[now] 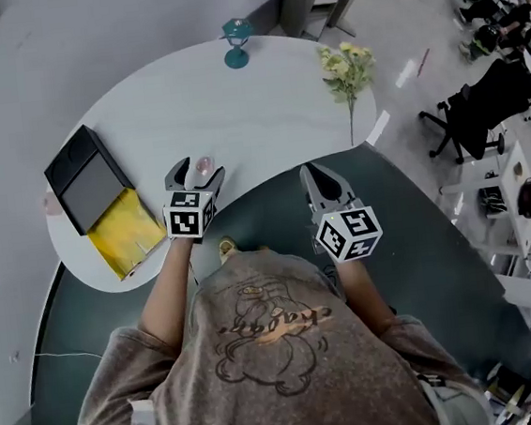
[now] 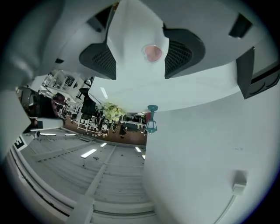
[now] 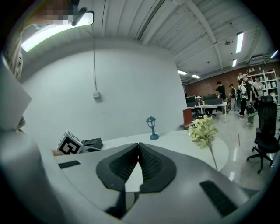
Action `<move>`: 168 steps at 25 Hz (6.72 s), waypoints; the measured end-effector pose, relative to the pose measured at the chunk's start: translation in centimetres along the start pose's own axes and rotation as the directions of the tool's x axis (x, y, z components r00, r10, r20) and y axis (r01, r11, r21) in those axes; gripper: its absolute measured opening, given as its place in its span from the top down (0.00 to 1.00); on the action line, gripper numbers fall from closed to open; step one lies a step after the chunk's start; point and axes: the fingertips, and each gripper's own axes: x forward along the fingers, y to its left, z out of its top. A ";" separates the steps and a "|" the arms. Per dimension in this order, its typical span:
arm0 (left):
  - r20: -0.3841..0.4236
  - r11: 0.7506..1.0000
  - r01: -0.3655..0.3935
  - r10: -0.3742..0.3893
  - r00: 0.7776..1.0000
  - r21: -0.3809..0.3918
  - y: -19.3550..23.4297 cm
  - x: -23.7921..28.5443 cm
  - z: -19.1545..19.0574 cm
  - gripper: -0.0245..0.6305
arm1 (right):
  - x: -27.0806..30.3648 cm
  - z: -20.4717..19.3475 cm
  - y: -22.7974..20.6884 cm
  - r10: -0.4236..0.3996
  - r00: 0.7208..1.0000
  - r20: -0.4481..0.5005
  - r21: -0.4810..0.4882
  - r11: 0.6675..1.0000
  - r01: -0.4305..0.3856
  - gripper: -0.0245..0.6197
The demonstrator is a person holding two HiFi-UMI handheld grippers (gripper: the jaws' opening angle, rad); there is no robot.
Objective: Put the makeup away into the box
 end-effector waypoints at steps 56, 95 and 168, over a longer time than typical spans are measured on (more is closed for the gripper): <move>-0.092 0.994 -0.051 0.060 0.994 0.095 1.6 5.5 -2.2 0.57 | -5.5 -1.5 -3.0 -0.155 0.988 -0.023 0.020 0.988 0.156 0.95; 0.087 0.871 -0.450 0.473 0.877 -0.196 13.1 -17.6 -1.0 0.58 | 8.2 -1.8 13.5 0.412 0.903 -0.119 -0.041 0.907 -0.419 0.95; -0.281 0.863 -0.440 0.370 0.886 -0.248 18.8 -15.2 -11.7 0.57 | 7.9 -3.4 13.6 0.392 0.905 -0.166 -0.057 0.912 -0.405 0.95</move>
